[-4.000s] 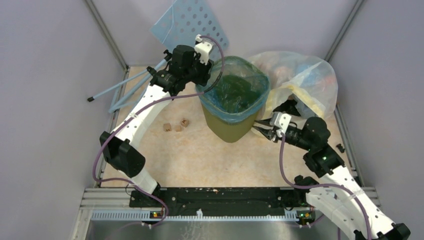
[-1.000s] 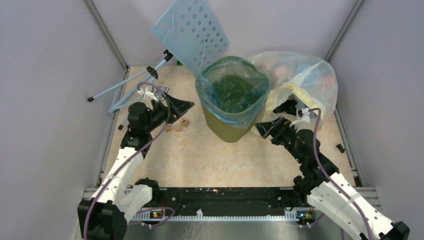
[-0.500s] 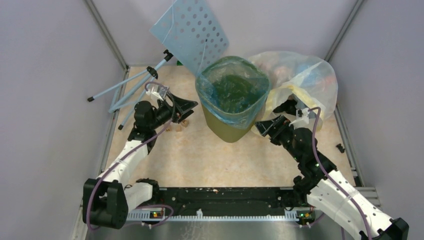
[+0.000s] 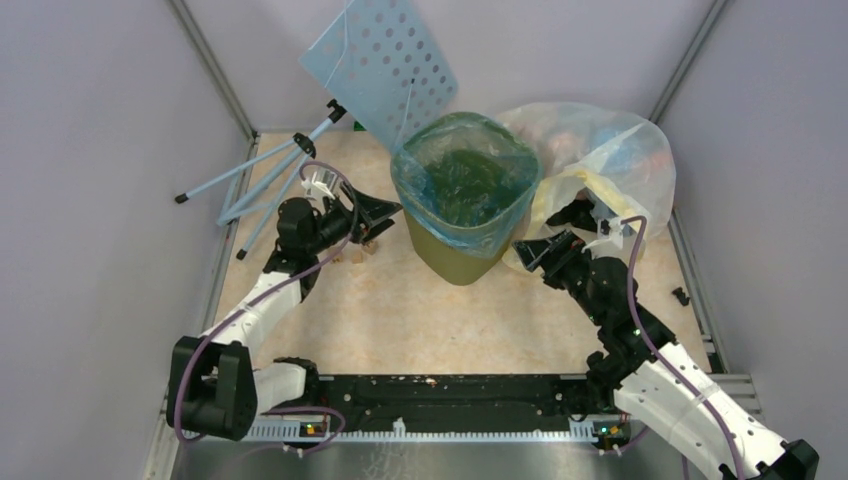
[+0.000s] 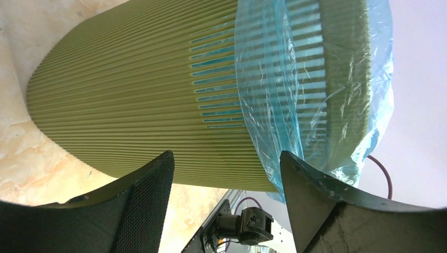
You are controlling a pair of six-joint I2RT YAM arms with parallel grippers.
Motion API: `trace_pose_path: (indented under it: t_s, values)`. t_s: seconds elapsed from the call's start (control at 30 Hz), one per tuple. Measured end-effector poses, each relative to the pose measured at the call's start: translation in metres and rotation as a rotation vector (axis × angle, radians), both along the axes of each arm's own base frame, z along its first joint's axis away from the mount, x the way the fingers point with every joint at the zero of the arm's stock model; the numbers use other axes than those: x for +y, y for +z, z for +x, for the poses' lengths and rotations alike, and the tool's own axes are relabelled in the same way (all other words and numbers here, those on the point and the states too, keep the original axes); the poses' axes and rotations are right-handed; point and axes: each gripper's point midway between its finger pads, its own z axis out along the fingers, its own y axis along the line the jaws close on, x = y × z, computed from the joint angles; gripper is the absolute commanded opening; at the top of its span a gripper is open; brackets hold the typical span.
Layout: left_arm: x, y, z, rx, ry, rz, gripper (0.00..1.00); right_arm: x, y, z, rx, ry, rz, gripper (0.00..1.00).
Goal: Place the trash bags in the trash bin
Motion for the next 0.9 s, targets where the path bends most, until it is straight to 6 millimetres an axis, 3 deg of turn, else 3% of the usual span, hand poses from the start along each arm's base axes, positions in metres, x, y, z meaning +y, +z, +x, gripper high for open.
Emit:
trace_pose_path:
  t_s: [0.6,0.9]
  values:
    - [-0.013,0.012,0.008,-0.013,-0.028,-0.015,0.78,-0.002,-0.003,0.0,0.005,-0.007,-0.016,0.85]
    - [-0.012,-0.003,0.016,0.009,0.0,0.019,0.62,-0.003,-0.006,-0.001,0.015,-0.01,-0.023,0.85]
